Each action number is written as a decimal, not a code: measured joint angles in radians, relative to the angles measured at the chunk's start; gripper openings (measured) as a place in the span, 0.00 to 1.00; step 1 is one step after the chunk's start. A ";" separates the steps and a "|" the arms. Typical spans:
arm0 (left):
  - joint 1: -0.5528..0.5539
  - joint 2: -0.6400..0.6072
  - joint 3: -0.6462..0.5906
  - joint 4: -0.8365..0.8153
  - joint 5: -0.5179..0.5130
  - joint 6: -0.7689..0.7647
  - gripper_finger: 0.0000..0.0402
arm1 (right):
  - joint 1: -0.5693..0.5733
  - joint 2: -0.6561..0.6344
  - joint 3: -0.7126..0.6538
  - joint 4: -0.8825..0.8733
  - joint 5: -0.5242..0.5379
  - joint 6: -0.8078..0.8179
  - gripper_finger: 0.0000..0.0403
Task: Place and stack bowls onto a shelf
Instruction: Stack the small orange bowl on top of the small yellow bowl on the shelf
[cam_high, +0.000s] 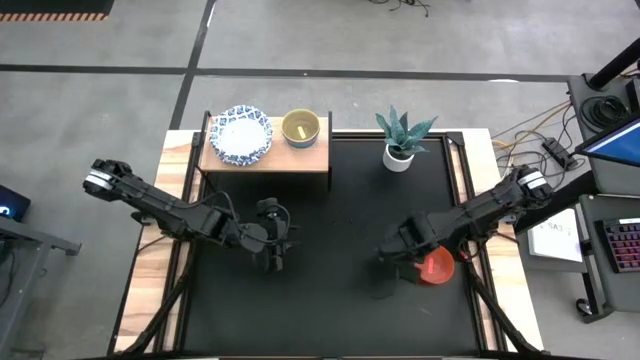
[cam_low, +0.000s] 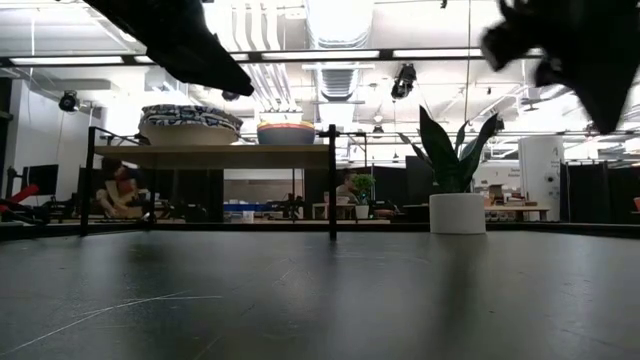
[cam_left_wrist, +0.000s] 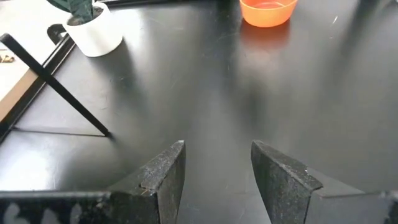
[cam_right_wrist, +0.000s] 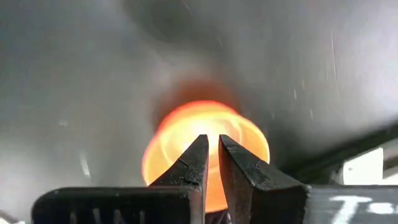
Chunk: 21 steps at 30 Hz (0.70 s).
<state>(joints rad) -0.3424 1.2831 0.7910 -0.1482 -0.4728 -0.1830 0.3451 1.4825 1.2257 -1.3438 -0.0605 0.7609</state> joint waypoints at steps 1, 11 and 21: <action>0.000 0.000 0.000 0.000 0.000 0.009 0.41 | 0.014 -0.009 -0.025 -0.001 0.000 0.036 0.07; 0.000 0.000 0.000 0.012 0.000 0.095 0.41 | 0.082 -0.121 -0.371 0.258 -0.026 0.242 0.07; 0.000 0.000 0.000 0.063 0.000 0.144 0.41 | 0.076 -0.183 -0.456 0.881 0.210 0.010 0.07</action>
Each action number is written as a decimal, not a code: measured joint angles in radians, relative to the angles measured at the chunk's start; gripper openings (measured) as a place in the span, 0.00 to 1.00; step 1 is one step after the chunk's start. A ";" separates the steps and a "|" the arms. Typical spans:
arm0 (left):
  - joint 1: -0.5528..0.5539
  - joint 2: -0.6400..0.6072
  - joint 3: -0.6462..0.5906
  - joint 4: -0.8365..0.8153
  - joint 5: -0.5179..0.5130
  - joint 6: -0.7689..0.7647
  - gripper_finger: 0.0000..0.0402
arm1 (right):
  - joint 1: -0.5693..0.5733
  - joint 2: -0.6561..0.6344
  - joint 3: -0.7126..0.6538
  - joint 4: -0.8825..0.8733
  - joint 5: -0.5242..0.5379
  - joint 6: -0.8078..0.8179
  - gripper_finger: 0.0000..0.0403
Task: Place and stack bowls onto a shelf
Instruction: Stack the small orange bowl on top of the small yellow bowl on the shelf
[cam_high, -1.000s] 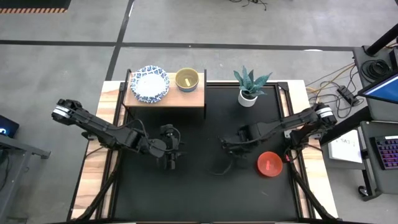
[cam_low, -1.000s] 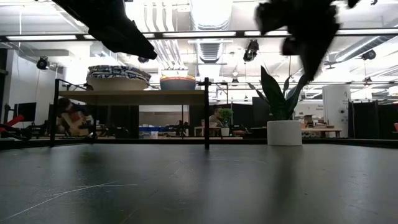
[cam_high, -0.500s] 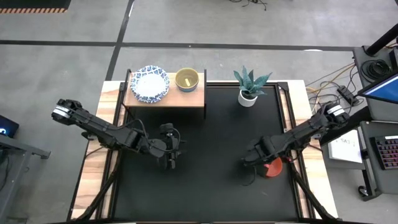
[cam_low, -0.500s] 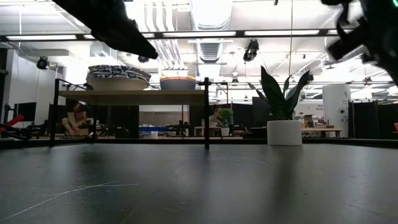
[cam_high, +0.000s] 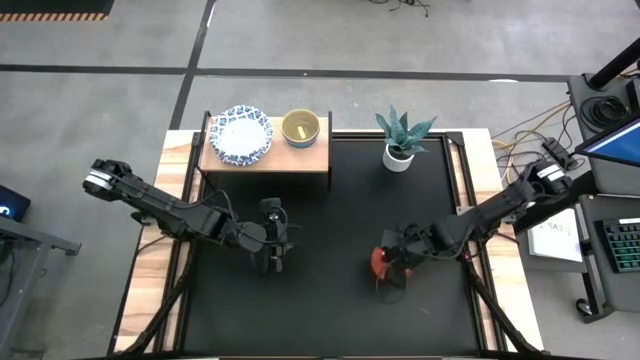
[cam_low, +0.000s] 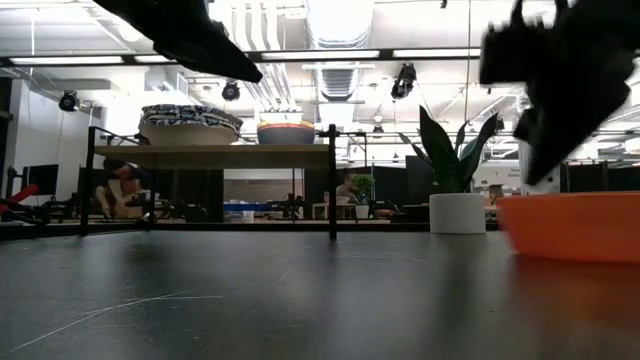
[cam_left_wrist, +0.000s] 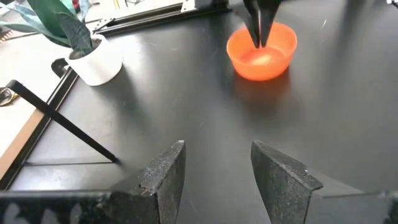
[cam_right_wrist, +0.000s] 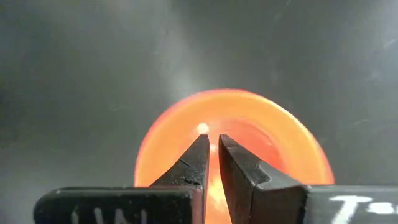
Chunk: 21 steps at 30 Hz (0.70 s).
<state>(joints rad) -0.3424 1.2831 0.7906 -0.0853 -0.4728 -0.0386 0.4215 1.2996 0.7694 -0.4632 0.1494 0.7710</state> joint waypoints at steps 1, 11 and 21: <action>0.000 0.000 0.000 0.002 0.000 0.000 0.41 | -0.007 -0.011 0.015 -0.020 0.008 -0.020 0.07; 0.000 0.000 0.000 0.022 0.000 -0.003 0.41 | -0.060 -0.068 0.057 -0.149 0.098 -0.311 0.10; 0.000 -0.004 0.000 0.038 0.000 -0.003 0.41 | -0.204 0.055 0.046 -0.149 -0.027 -0.480 0.36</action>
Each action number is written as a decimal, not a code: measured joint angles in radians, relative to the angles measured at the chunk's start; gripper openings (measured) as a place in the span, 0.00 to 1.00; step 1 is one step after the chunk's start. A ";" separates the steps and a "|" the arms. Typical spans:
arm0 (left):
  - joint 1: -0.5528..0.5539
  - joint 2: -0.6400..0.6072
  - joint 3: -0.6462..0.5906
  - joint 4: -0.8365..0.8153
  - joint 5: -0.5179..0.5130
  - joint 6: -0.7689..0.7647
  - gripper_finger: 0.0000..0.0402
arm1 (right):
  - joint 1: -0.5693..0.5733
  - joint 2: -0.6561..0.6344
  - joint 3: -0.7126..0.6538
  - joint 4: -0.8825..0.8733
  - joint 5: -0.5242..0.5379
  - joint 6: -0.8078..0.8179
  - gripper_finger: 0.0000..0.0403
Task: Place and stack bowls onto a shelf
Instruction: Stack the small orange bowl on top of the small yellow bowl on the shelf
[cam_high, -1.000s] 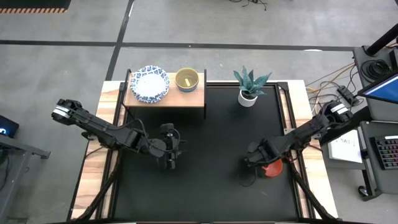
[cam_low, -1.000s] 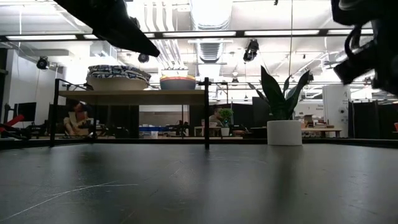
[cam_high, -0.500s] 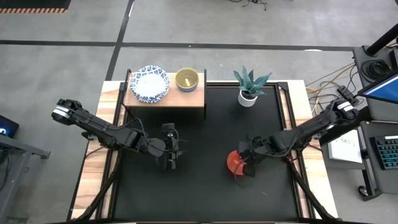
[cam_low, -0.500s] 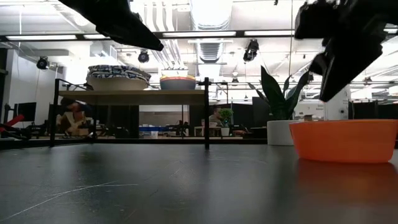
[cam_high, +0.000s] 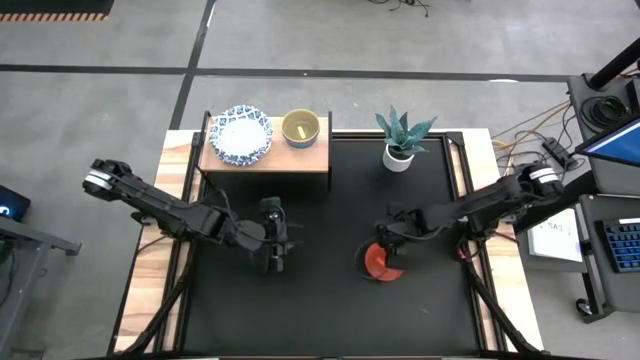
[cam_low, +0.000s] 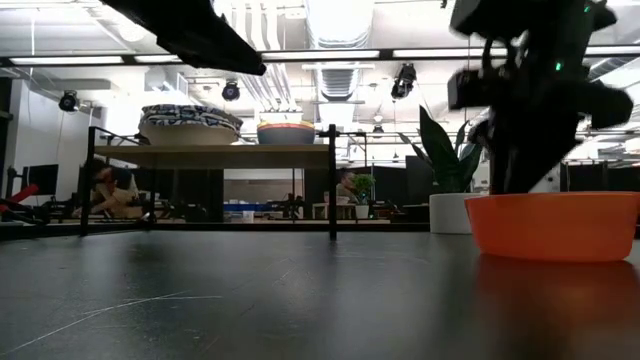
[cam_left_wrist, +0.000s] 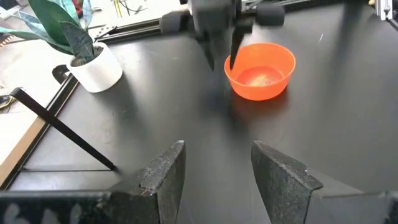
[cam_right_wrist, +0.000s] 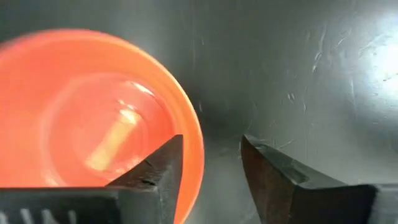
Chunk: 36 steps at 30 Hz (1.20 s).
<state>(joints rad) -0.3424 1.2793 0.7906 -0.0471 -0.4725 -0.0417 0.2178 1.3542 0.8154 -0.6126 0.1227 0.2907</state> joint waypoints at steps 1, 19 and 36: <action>0.000 -0.003 0.000 0.000 0.000 0.000 0.41 | -0.008 0.019 0.000 0.001 -0.001 -0.013 0.38; -0.004 -0.350 -0.029 -0.248 -0.147 0.033 0.41 | -0.151 0.127 0.263 0.000 -0.160 -0.172 0.02; -0.004 -0.552 -0.198 -0.095 -0.087 0.044 0.41 | -0.617 0.137 0.969 0.007 -0.153 -0.212 0.02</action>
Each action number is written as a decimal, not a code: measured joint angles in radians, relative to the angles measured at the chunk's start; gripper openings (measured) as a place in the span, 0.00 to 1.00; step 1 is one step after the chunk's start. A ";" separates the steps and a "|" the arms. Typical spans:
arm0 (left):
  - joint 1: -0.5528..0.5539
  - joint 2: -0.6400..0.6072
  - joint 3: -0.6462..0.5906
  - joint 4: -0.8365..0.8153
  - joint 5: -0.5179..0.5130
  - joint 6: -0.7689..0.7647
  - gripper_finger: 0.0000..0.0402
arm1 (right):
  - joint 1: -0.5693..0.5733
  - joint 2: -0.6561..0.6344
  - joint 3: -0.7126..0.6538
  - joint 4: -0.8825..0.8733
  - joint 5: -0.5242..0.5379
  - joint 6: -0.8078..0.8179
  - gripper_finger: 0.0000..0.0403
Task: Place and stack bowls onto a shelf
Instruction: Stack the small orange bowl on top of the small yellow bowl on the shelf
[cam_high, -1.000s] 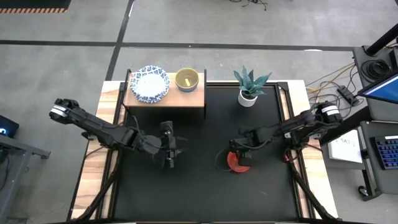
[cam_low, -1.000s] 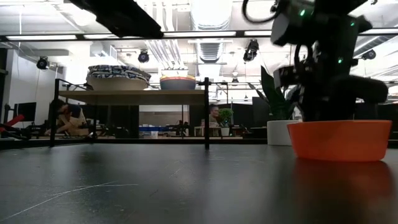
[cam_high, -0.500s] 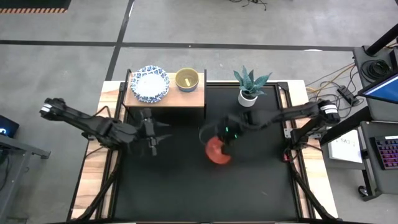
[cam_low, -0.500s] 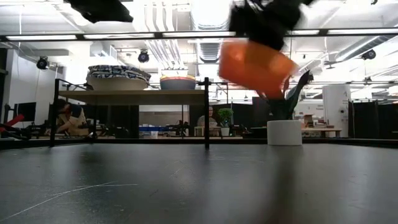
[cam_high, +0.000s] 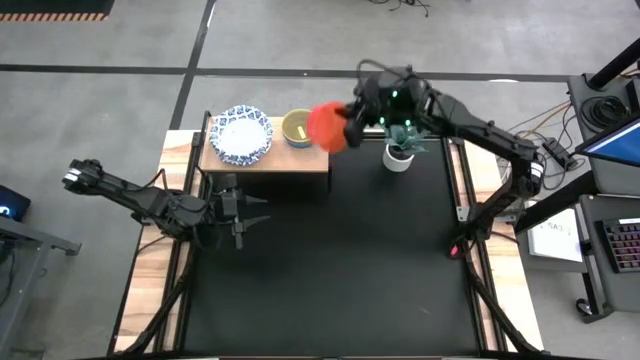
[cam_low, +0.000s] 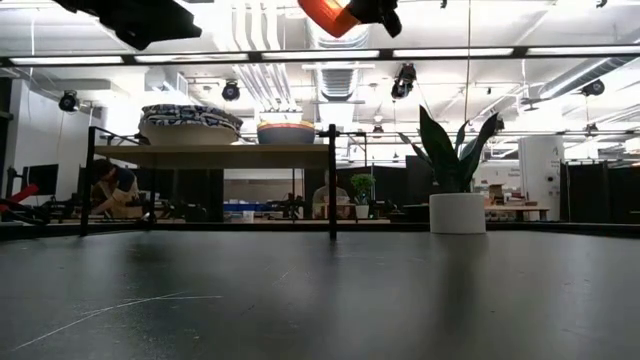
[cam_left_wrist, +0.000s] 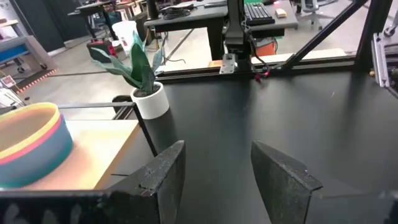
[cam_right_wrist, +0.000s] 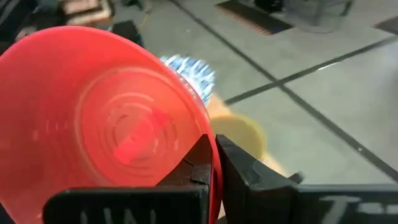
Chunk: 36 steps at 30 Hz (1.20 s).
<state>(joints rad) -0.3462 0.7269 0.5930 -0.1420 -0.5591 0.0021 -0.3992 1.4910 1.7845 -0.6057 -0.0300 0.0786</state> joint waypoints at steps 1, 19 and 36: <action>0.000 0.001 0.000 0.002 0.000 -0.006 0.41 | -0.022 0.004 0.009 0.014 -0.001 0.009 0.02; 0.000 -0.003 0.000 0.001 0.000 -0.006 0.41 | -0.127 0.392 0.319 -0.070 -0.049 0.079 0.02; 0.000 -0.003 0.000 -0.004 0.001 -0.007 0.41 | -0.171 0.547 0.454 -0.120 -0.047 0.084 0.18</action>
<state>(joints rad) -0.3462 0.7242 0.5930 -0.1463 -0.5583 -0.0051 -0.5701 2.0378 2.2387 -0.7255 -0.0766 0.1627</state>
